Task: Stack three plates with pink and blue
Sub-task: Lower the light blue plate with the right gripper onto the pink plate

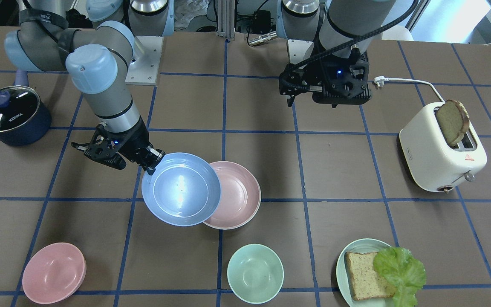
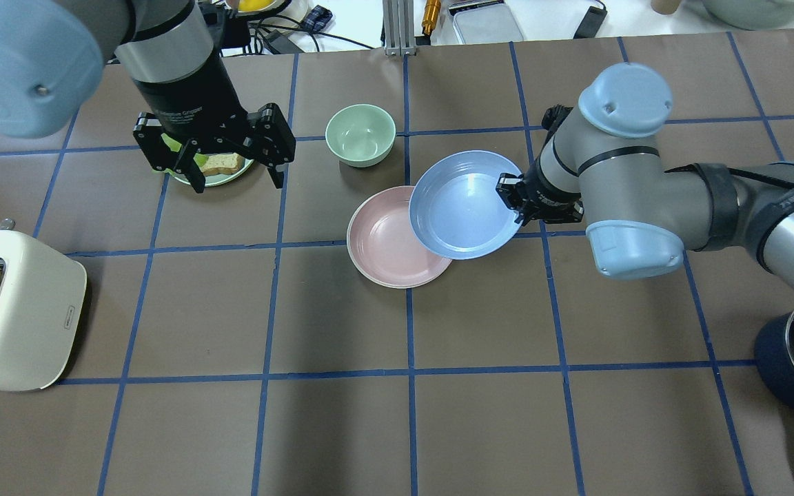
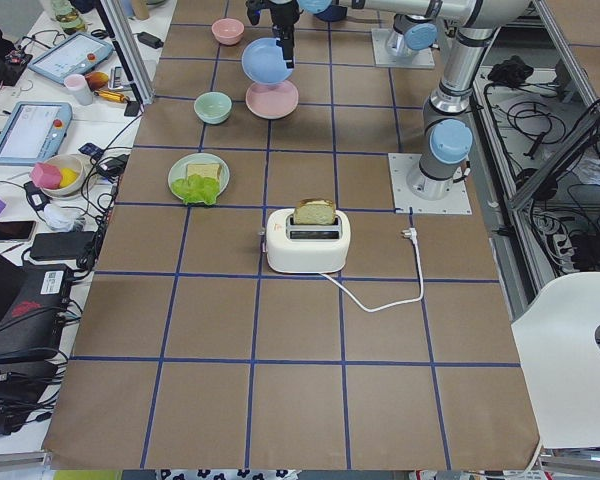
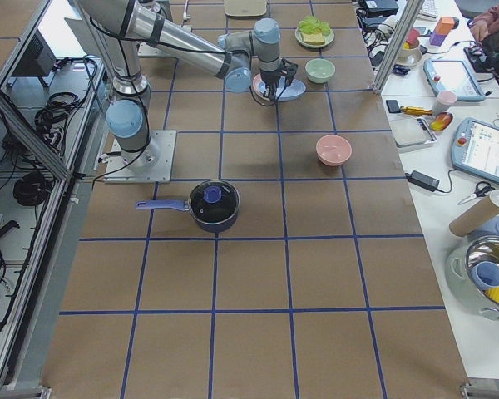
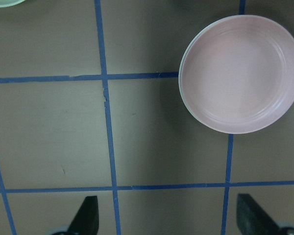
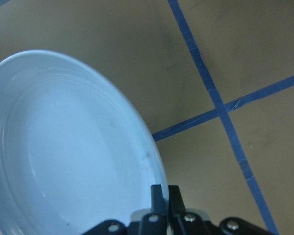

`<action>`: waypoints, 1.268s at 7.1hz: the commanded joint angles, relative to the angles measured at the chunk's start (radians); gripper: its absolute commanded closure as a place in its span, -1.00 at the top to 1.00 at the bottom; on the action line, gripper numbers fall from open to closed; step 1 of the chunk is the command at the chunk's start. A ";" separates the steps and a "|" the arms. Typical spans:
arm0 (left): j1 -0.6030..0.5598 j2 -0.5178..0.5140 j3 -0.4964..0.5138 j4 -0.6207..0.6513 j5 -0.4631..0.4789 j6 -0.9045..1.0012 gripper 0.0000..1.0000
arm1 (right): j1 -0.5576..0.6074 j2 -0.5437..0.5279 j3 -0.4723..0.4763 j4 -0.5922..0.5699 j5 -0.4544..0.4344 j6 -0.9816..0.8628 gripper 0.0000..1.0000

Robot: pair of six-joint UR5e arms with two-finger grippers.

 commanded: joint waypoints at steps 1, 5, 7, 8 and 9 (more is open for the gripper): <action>0.017 0.035 -0.071 0.092 0.004 0.000 1.00 | 0.101 0.049 -0.003 -0.094 -0.007 0.121 -1.00; 0.027 0.045 -0.070 0.121 -0.001 -0.008 1.00 | 0.132 0.120 -0.004 -0.136 -0.027 0.203 -1.00; 0.030 0.047 -0.068 0.121 0.001 -0.006 1.00 | 0.137 0.121 -0.006 -0.138 -0.018 0.218 -0.38; 0.030 0.047 -0.070 0.121 -0.001 -0.005 1.00 | 0.138 0.127 -0.004 -0.138 -0.020 0.224 0.26; 0.030 0.047 -0.068 0.121 -0.001 -0.005 1.00 | 0.137 0.123 -0.009 -0.136 -0.018 0.224 0.86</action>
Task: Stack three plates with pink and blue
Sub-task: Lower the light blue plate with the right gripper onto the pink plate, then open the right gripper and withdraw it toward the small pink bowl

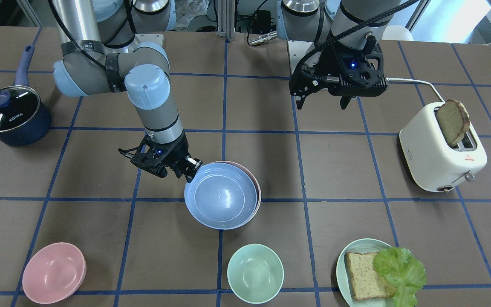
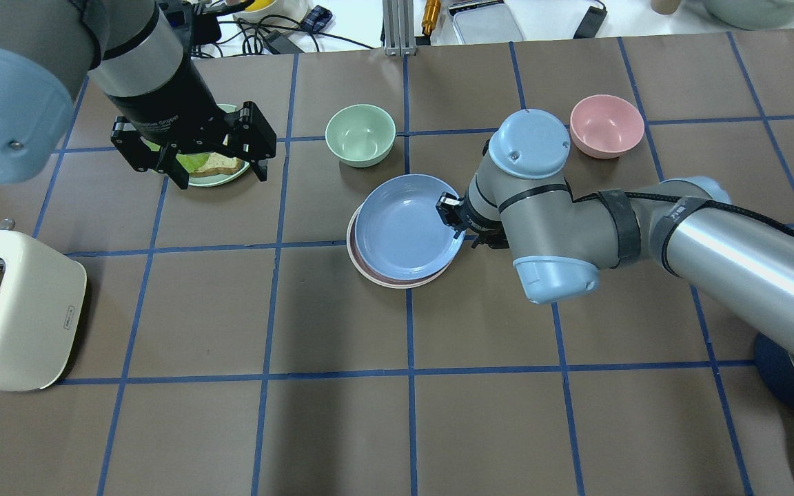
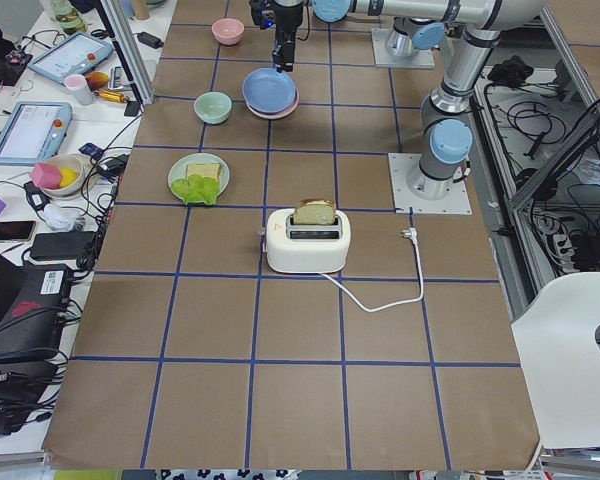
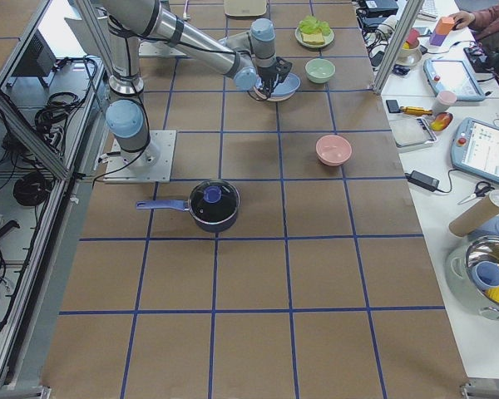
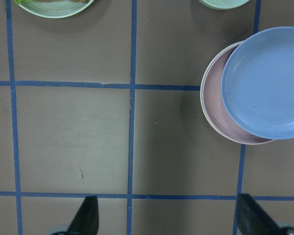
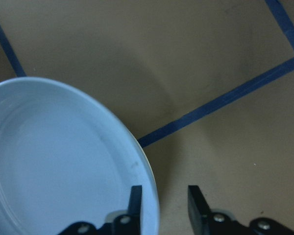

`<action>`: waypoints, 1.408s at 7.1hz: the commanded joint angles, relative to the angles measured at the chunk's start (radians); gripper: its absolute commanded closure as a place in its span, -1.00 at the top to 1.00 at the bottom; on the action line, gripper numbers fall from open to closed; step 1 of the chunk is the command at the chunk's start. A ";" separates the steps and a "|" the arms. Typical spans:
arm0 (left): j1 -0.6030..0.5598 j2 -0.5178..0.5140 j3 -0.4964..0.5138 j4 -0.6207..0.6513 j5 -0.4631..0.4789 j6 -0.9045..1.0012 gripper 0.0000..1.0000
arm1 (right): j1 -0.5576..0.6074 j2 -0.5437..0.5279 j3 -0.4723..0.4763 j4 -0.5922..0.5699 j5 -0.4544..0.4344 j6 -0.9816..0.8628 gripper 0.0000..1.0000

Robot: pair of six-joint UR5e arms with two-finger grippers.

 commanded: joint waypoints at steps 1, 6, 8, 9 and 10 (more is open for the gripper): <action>0.002 0.002 0.001 0.000 -0.001 0.000 1.00 | -0.014 -0.004 -0.030 0.003 -0.014 -0.028 0.90; 0.007 0.005 -0.002 0.000 -0.001 0.005 1.00 | -0.213 -0.024 -0.513 0.598 -0.090 -0.429 1.00; 0.007 0.006 -0.002 0.000 -0.001 0.005 1.00 | -0.221 -0.084 -0.549 0.688 -0.117 -0.525 1.00; 0.007 0.005 -0.004 0.000 -0.002 0.004 1.00 | -0.215 -0.143 -0.517 0.744 -0.106 -0.546 1.00; 0.007 0.005 -0.004 0.000 0.002 0.002 1.00 | -0.216 -0.232 -0.429 0.753 -0.103 -0.633 1.00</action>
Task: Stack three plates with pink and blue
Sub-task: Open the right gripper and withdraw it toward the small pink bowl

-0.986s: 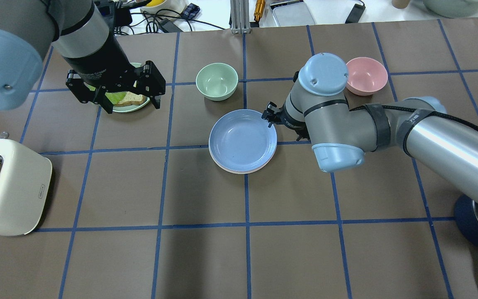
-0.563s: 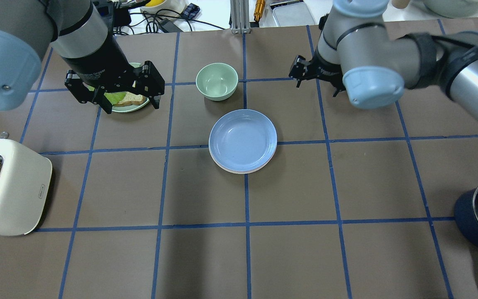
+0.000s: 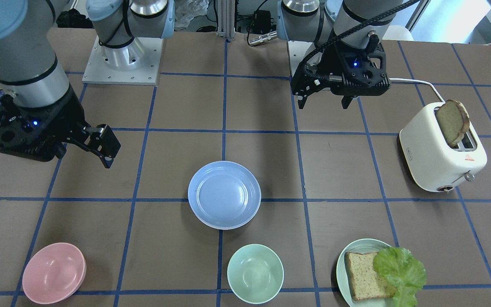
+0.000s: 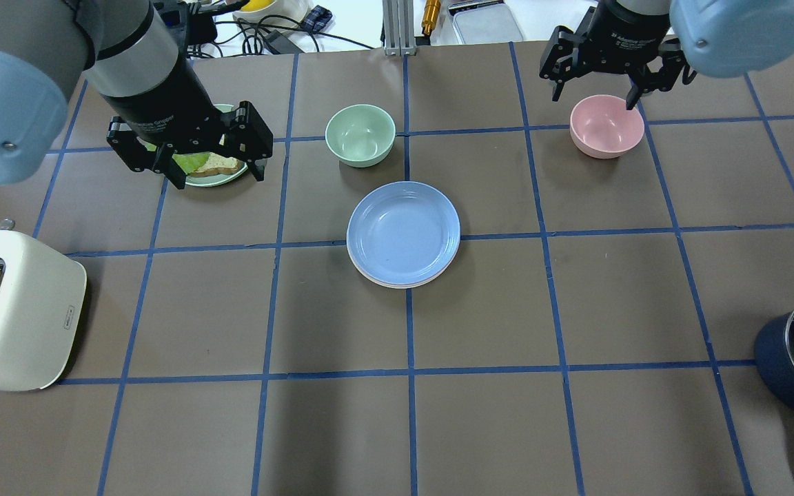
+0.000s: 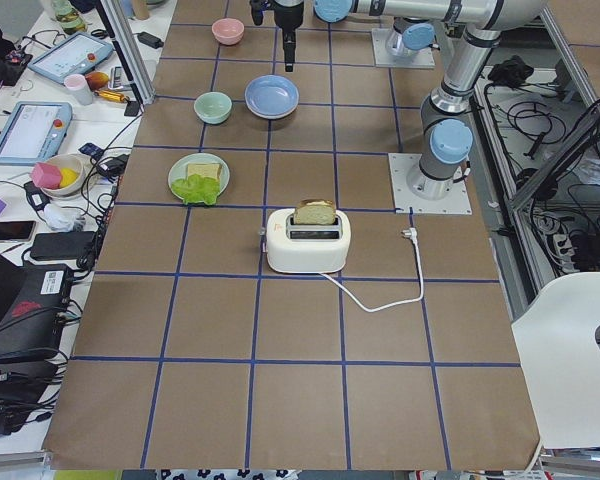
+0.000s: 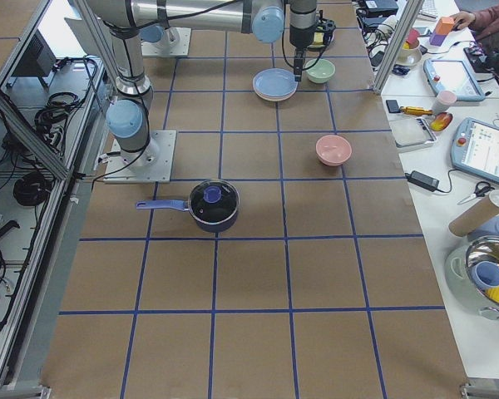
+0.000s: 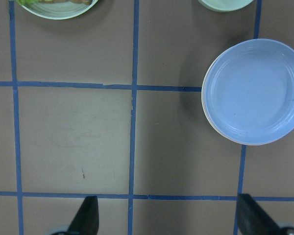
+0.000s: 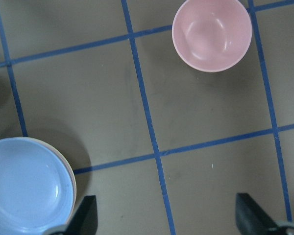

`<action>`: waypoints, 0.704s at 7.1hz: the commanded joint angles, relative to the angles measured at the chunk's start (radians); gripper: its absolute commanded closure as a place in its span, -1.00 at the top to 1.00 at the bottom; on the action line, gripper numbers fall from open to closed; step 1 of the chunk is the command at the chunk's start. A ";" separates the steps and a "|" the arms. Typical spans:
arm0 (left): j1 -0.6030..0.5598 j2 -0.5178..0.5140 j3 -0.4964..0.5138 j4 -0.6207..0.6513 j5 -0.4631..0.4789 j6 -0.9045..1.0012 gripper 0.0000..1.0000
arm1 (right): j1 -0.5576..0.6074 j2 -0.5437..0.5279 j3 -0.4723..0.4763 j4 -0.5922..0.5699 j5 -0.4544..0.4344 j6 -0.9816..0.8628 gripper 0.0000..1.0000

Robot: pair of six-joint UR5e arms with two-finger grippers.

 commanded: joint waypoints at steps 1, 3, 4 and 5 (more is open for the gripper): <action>0.002 0.000 -0.001 0.000 0.003 -0.003 1.00 | 0.001 -0.166 0.135 0.027 0.014 -0.091 1.00; 0.002 0.000 0.001 0.000 0.003 -0.003 1.00 | 0.006 -0.170 0.133 0.027 0.011 -0.114 1.00; 0.002 0.001 0.001 0.000 0.006 -0.003 1.00 | 0.004 -0.168 0.131 0.025 0.011 -0.118 1.00; 0.002 0.001 0.001 0.000 0.006 -0.003 1.00 | 0.006 -0.162 0.130 0.024 0.009 -0.118 1.00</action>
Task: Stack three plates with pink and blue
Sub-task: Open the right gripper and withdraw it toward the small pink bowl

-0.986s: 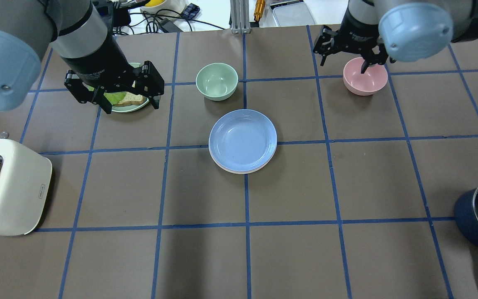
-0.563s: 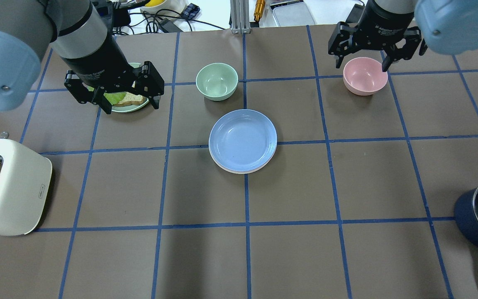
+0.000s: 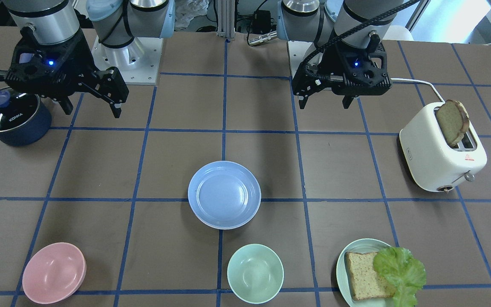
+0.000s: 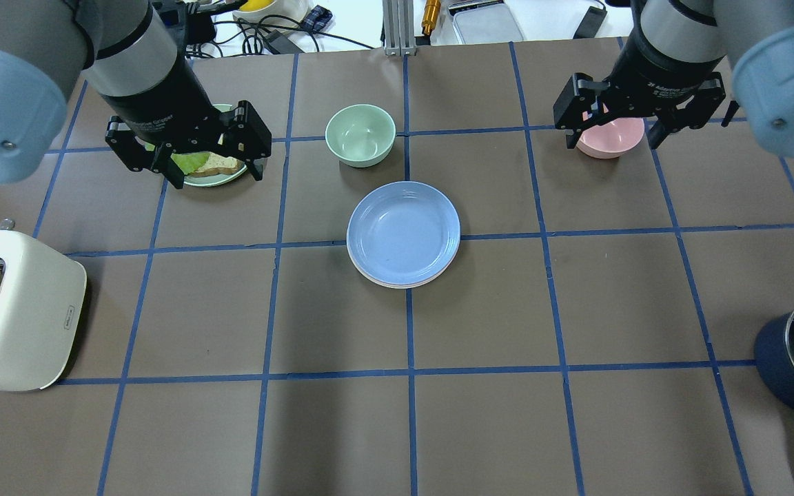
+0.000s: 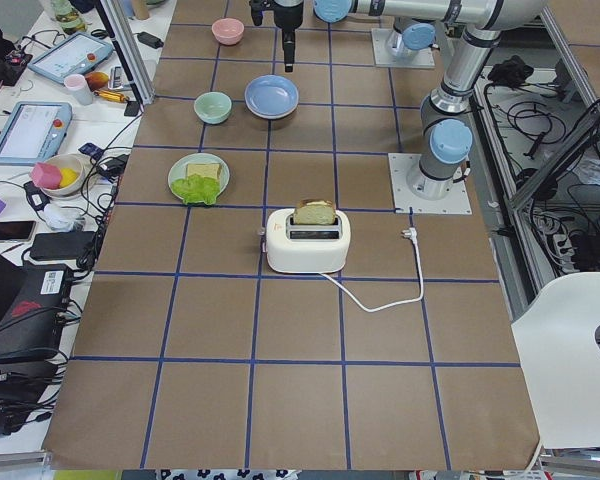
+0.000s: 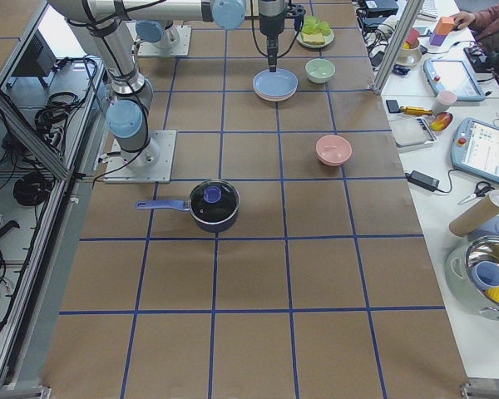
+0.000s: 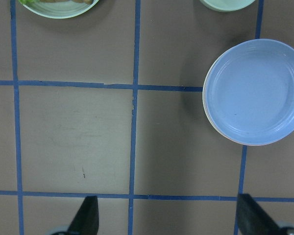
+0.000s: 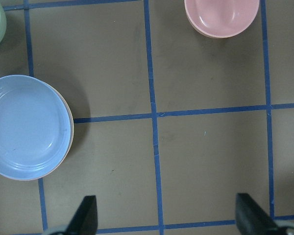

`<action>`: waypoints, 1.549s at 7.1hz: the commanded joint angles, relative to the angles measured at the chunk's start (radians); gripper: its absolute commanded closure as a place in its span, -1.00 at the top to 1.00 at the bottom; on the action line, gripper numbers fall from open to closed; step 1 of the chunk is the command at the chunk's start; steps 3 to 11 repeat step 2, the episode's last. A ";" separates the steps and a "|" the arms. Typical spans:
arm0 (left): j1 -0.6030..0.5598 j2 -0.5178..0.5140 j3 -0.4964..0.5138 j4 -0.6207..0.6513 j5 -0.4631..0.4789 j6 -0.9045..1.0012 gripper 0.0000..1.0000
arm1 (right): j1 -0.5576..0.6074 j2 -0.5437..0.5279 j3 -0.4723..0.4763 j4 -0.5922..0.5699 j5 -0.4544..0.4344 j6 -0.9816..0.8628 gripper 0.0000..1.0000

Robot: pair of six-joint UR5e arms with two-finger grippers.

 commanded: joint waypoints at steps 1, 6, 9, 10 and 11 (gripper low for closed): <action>0.000 0.001 0.000 -0.002 0.001 0.000 1.00 | 0.001 0.003 0.004 -0.012 0.000 -0.001 1.00; 0.000 0.001 0.000 -0.002 0.001 0.000 1.00 | 0.003 0.004 0.002 -0.014 0.000 -0.001 1.00; 0.000 0.001 0.000 -0.002 0.001 0.000 1.00 | 0.003 0.004 0.002 -0.014 0.000 -0.001 1.00; 0.000 0.001 0.000 -0.002 0.001 0.000 1.00 | 0.003 0.004 0.002 -0.014 0.000 -0.001 1.00; 0.000 0.001 0.000 -0.002 0.001 0.000 1.00 | 0.003 0.004 0.002 -0.014 0.000 -0.001 1.00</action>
